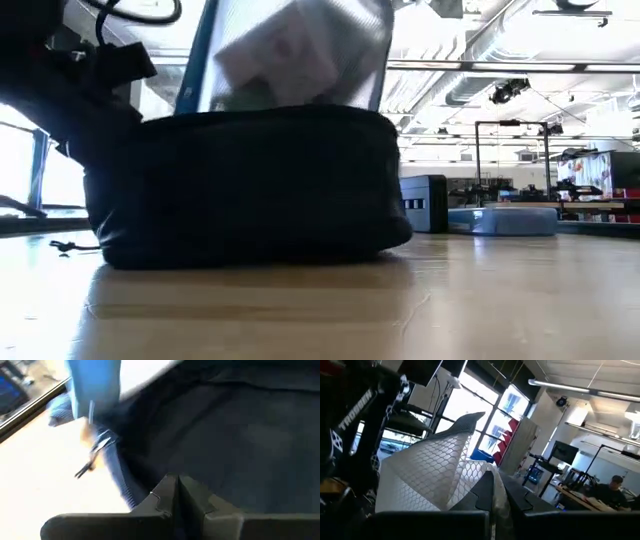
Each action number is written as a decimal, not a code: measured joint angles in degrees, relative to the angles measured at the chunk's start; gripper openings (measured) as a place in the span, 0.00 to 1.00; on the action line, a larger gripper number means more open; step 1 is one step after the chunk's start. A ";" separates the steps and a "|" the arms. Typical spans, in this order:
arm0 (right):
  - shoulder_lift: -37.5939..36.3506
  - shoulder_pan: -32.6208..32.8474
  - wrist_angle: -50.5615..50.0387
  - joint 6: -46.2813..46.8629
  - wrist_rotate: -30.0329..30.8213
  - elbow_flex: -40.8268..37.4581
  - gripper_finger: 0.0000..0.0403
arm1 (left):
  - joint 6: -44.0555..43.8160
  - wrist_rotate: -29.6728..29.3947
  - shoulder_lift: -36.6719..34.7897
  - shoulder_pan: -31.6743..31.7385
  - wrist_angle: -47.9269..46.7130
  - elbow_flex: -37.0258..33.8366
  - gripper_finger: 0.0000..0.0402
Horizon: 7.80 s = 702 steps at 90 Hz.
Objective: Unpack backpack
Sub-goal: Remove the white zip bag from the backpack, then open the white zip bag
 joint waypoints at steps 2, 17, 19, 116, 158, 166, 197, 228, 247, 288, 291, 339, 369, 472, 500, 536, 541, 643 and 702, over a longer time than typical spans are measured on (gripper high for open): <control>-0.55 0.18 -0.68 0.00 -0.14 0.02 0.00 | -0.76 0.00 0.00 0.19 -0.69 0.00 0.00; -4.34 2.31 -4.78 -0.10 -1.11 0.02 0.00 | -4.64 0.26 0.00 1.46 -4.55 0.00 0.00; -5.00 2.69 -5.50 -0.04 -1.12 0.02 0.00 | -5.09 0.28 0.00 1.67 -5.12 0.00 0.00; -13.48 9.44 -85.82 65.92 4.06 0.01 0.00 | 23.45 -3.07 -0.12 50.22 -4.28 0.00 0.00; 1.12 9.05 -82.88 72.00 0.95 0.07 0.00 | 40.76 2.07 -2.99 68.06 16.21 0.02 0.00; 3.29 9.05 -82.96 72.39 0.98 0.07 0.00 | 44.63 10.81 -2.97 70.65 22.99 0.02 0.00; 5.31 9.32 -83.41 74.79 0.08 -0.02 0.00 | 41.36 15.94 -15.12 60.70 10.89 0.02 0.00; 5.31 9.77 -83.33 74.53 0.10 -0.02 0.00 | 46.63 42.07 -15.03 54.62 25.45 0.07 0.00; 5.31 9.80 -83.24 74.53 0.11 -0.02 0.00 | 48.53 42.87 -0.46 55.78 42.80 0.01 0.00; 5.31 9.80 -83.36 74.54 -0.08 -0.02 0.00 | 59.52 7.75 3.41 66.70 51.29 -1.78 0.00; 5.31 9.80 -83.37 74.55 -0.09 -0.02 0.00 | 59.58 8.13 3.41 67.87 51.23 -2.69 0.00; 5.52 9.46 -82.77 74.56 -3.20 0.00 0.00 | 56.56 17.37 -22.20 57.67 37.34 -4.20 0.00; 12.58 3.02 -68.39 64.59 -13.15 0.00 0.00 | 42.59 31.96 -27.58 40.77 36.53 -10.59 0.00; 14.84 -4.39 -83.46 38.43 -45.48 15.48 0.63 | 56.32 44.19 -19.62 32.99 52.70 -14.22 0.00; 14.52 -15.42 -79.47 37.60 -50.14 8.64 0.49 | 61.53 60.88 -7.95 30.51 59.36 -10.76 0.00; 14.56 -11.99 -64.88 51.19 -49.90 -0.55 0.41 | 64.82 35.26 5.05 31.20 35.93 1.56 0.00; 14.58 -9.88 -61.77 50.80 -50.55 -0.35 0.41 | 63.40 25.98 4.74 31.25 32.35 2.50 0.00; 2.58 -5.59 -82.62 78.57 -38.99 -12.14 0.41 | 61.54 47.11 10.29 25.43 45.14 6.02 0.00; -1.61 0.13 -56.73 69.62 -25.27 -11.68 0.41 | 57.48 20.99 1.40 17.83 37.21 7.29 0.00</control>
